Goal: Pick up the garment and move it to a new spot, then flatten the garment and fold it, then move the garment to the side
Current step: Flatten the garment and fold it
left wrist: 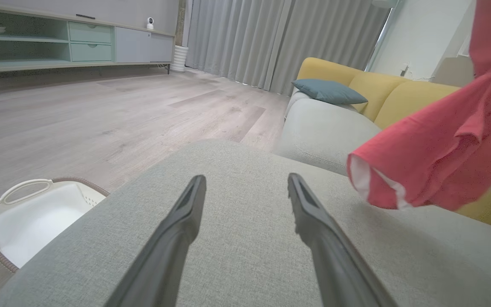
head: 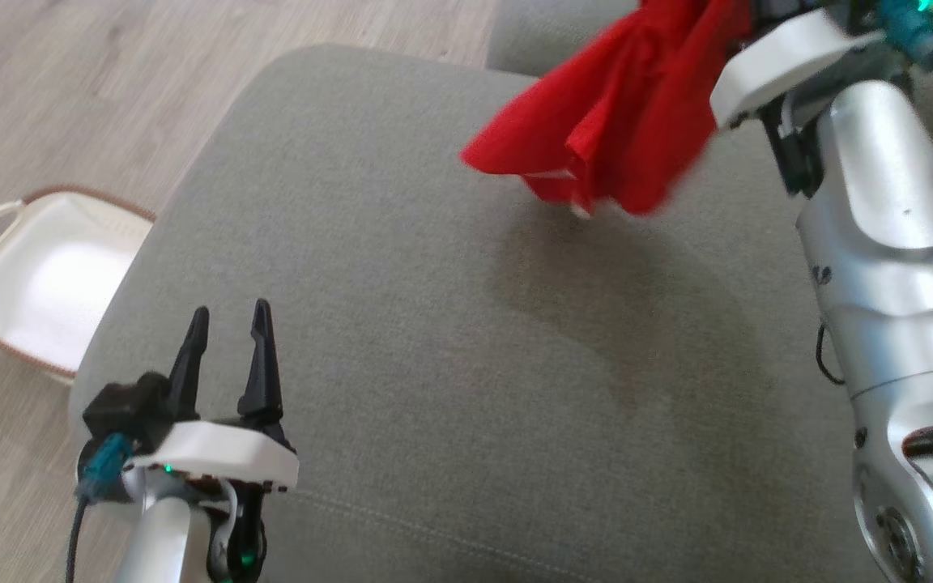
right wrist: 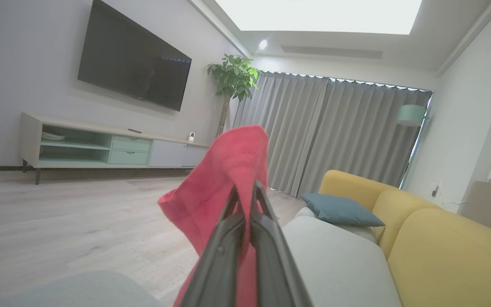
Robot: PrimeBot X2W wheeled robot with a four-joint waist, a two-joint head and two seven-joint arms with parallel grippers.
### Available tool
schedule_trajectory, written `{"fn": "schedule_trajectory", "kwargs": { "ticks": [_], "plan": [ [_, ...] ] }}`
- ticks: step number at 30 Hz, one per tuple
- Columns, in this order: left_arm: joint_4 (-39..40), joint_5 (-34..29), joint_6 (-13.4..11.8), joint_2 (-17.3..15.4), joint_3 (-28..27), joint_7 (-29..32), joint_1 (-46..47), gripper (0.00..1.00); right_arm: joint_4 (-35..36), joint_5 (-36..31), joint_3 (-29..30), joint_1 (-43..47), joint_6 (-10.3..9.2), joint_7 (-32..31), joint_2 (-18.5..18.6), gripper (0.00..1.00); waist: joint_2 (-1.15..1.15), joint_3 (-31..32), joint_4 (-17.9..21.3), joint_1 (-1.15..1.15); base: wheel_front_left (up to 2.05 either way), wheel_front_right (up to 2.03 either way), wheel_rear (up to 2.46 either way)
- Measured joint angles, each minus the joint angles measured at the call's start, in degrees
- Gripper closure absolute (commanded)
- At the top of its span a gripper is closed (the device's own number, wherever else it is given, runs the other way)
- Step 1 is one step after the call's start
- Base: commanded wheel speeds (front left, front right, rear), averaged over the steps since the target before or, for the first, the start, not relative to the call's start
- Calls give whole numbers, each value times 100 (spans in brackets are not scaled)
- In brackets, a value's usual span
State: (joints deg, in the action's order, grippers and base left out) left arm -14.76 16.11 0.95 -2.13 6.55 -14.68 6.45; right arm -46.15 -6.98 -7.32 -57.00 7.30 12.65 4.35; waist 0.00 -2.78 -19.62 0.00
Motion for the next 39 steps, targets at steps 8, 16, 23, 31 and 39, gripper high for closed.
{"fn": "schedule_trajectory", "kwargs": {
  "ticks": [8, 16, 23, 31, 39],
  "plan": [
    [151, -49, 4, -2, -8, 0, -159, 0, 1059, 198, -105, 85, 0, -686, 132, 100, 0, 48, 158, 0, 0, 0, 0],
    [156, -19, 7, -2, 40, 0, -54, 0, 635, 454, -100, 617, 0, -821, 608, 100, 0, -350, 161, 0, 0, 0, 0],
    [127, 20, 8, -1, 71, 0, 164, 0, -118, 170, 275, 650, 0, -823, 827, 59, 0, -579, 196, 0, 0, 0, 0],
    [22, 5, 64, 1, 65, 0, 231, 0, -567, -322, 592, 912, 0, -565, 543, 0, 0, -586, 510, 0, 0, 0, 0],
    [62, -43, 59, 0, 2, 0, 222, 0, -180, -163, 589, 1296, 0, -46, 88, 0, 0, -285, 899, 0, 0, 0, 0]
  ]
}}
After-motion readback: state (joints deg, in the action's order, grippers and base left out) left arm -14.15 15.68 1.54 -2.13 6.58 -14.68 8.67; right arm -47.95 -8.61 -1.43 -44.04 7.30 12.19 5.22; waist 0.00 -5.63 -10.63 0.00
